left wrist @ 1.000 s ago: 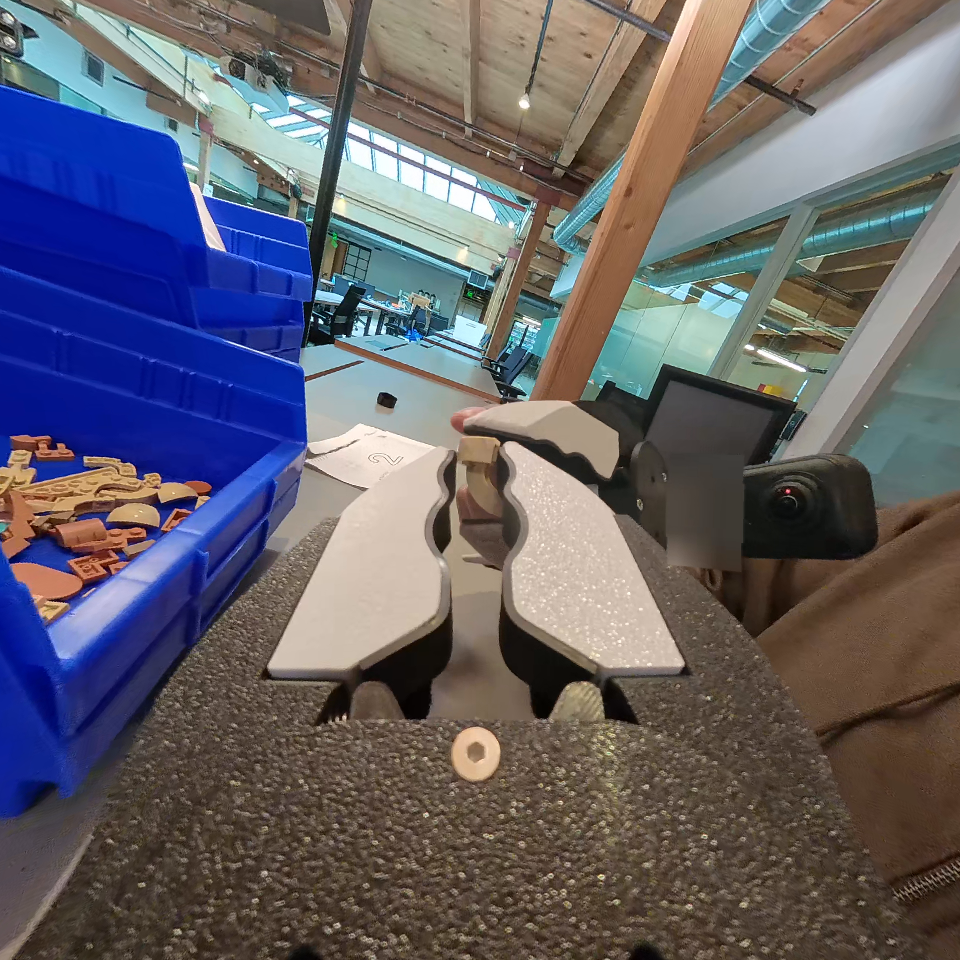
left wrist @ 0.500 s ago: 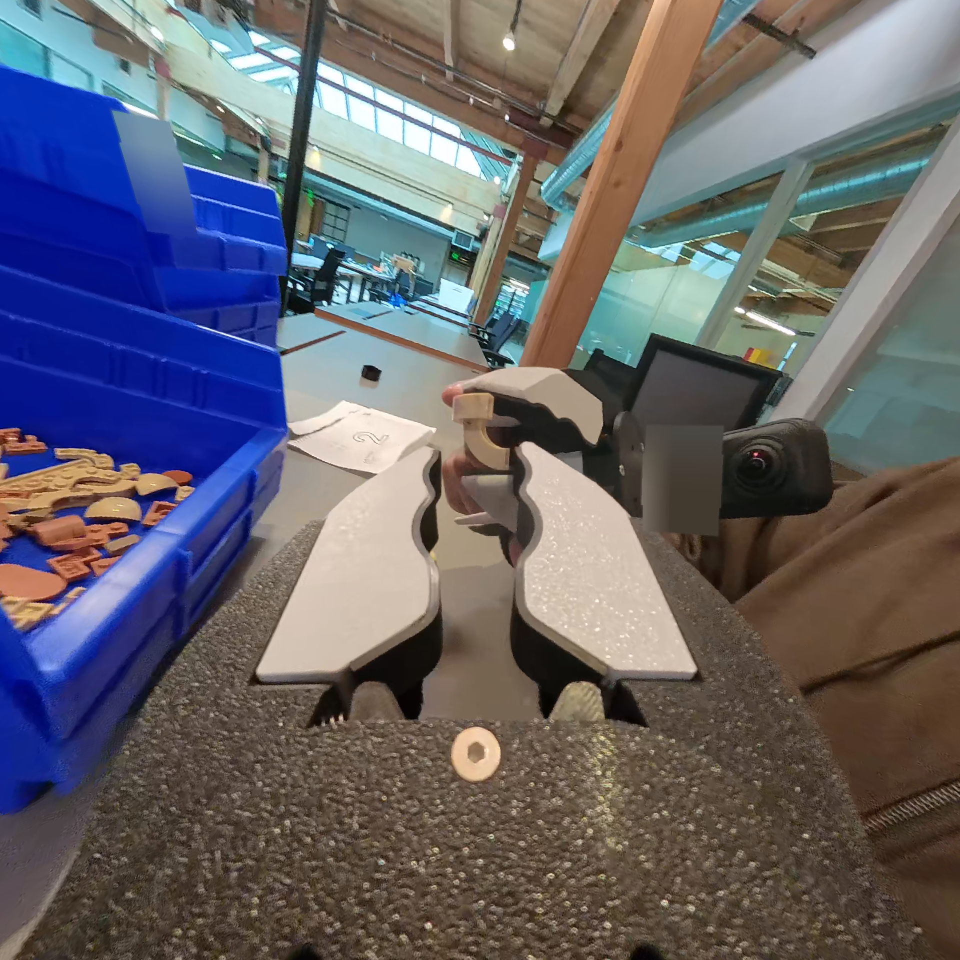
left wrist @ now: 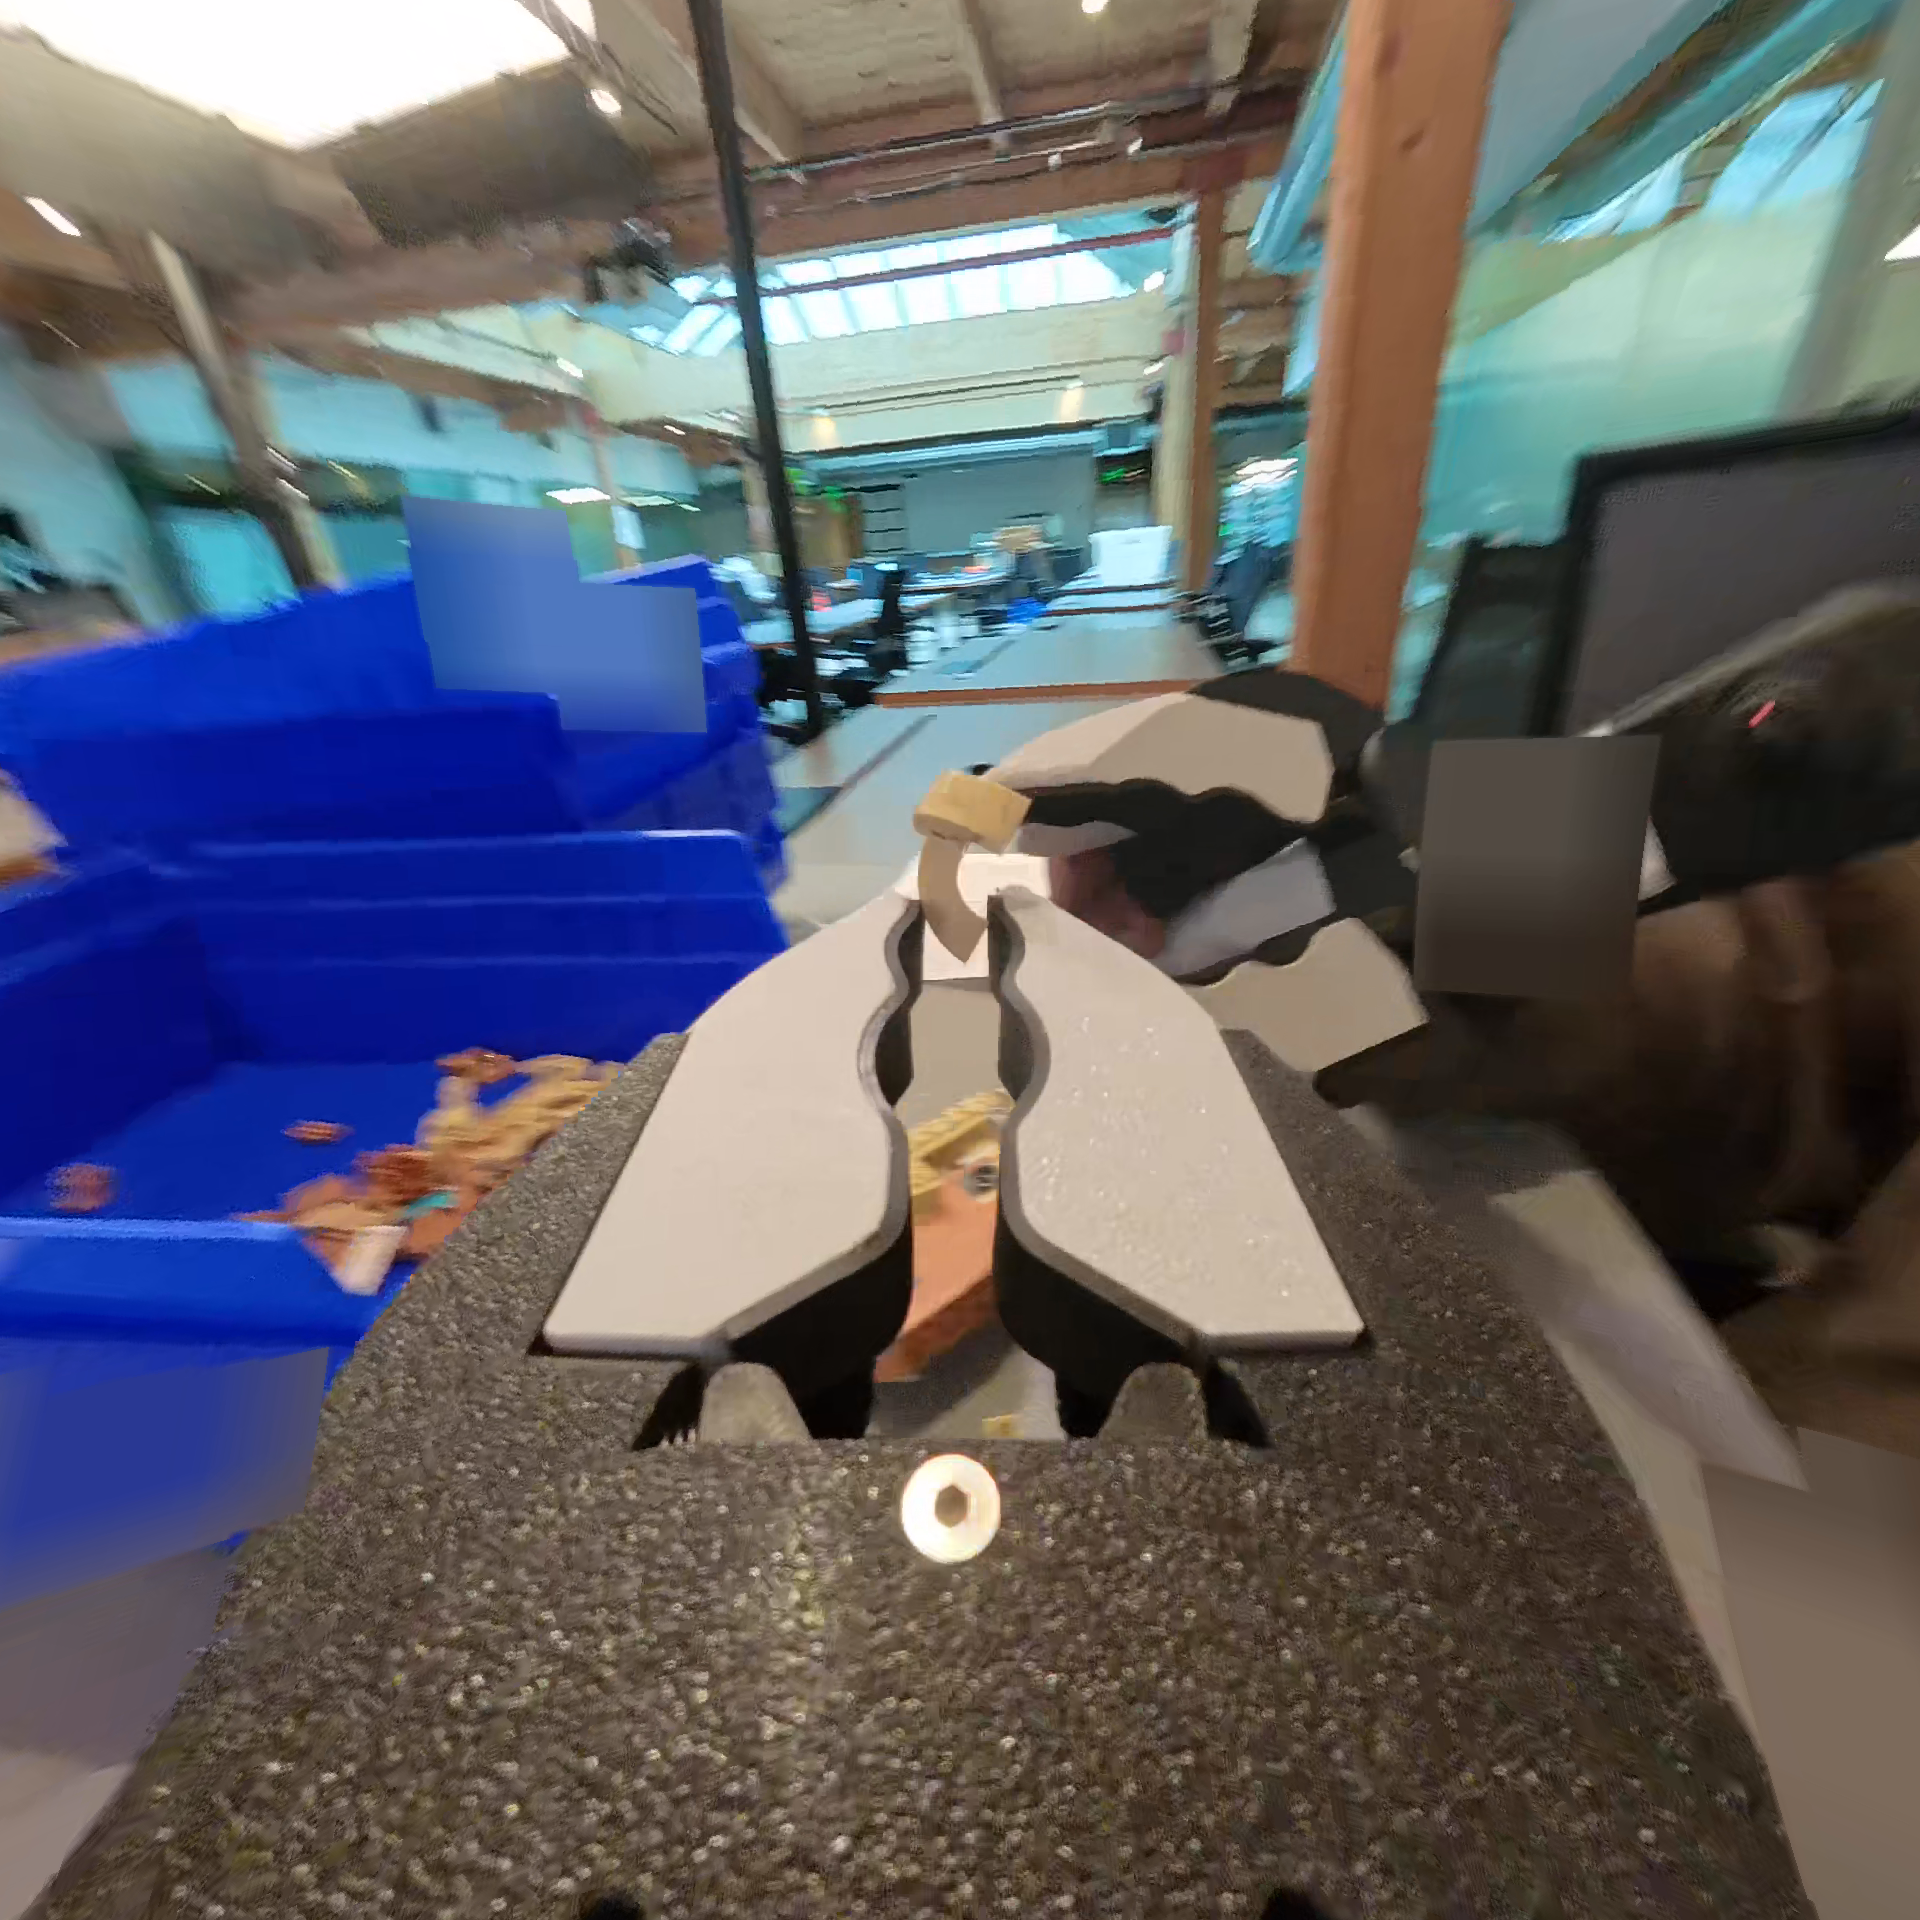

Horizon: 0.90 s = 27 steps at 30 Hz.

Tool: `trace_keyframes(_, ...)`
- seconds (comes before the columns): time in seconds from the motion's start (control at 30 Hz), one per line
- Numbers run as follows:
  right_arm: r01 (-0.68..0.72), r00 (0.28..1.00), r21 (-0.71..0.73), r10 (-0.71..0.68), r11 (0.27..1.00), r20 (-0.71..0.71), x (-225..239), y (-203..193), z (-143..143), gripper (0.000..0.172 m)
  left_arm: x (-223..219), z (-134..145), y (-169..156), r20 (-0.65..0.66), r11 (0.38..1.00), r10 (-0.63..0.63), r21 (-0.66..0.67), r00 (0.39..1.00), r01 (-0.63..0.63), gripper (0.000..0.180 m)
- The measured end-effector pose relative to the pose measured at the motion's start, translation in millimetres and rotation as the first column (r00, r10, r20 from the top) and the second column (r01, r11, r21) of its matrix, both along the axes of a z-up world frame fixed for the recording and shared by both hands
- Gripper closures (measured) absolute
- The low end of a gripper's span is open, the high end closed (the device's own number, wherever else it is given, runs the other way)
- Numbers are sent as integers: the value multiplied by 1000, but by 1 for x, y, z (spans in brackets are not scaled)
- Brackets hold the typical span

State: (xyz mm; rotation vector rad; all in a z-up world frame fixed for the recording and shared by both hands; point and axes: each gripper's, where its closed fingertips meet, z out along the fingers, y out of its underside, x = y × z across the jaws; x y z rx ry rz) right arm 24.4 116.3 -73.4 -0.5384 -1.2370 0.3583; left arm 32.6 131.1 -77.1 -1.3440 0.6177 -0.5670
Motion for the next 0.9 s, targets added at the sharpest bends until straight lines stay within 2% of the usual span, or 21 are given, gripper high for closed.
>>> trace_keyframes(0.1,-69,998,-95,68,993,-8,3,-3,3,132,-13,5,4,-153,975,183,155,971,-159,169)
trace_keyframes(0.17,-110,994,-171,109,979,-16,4,-4,4,135,-20,7,6,-241,929,320,271,916,-253,170)
trace_keyframes(0.27,-186,980,-336,198,923,1,1,-7,0,137,-30,8,11,-361,809,549,458,754,-369,170)
trace_keyframes(0.37,-245,958,-507,287,826,4,-3,-9,-6,137,-30,6,12,-431,702,685,606,588,-373,170)
trace_keyframes(0.5,-277,942,-641,334,715,-34,-5,-7,-8,138,-27,7,10,-435,597,783,725,445,-343,171)
trace_keyframes(0.63,-295,934,-720,348,628,-79,-3,-1,-5,145,-26,8,9,-428,528,837,796,341,-296,171)
trace_keyframes(0.9,-282,930,-784,358,553,-82,-4,4,-9,158,-23,8,9,-418,458,883,864,213,-207,171)
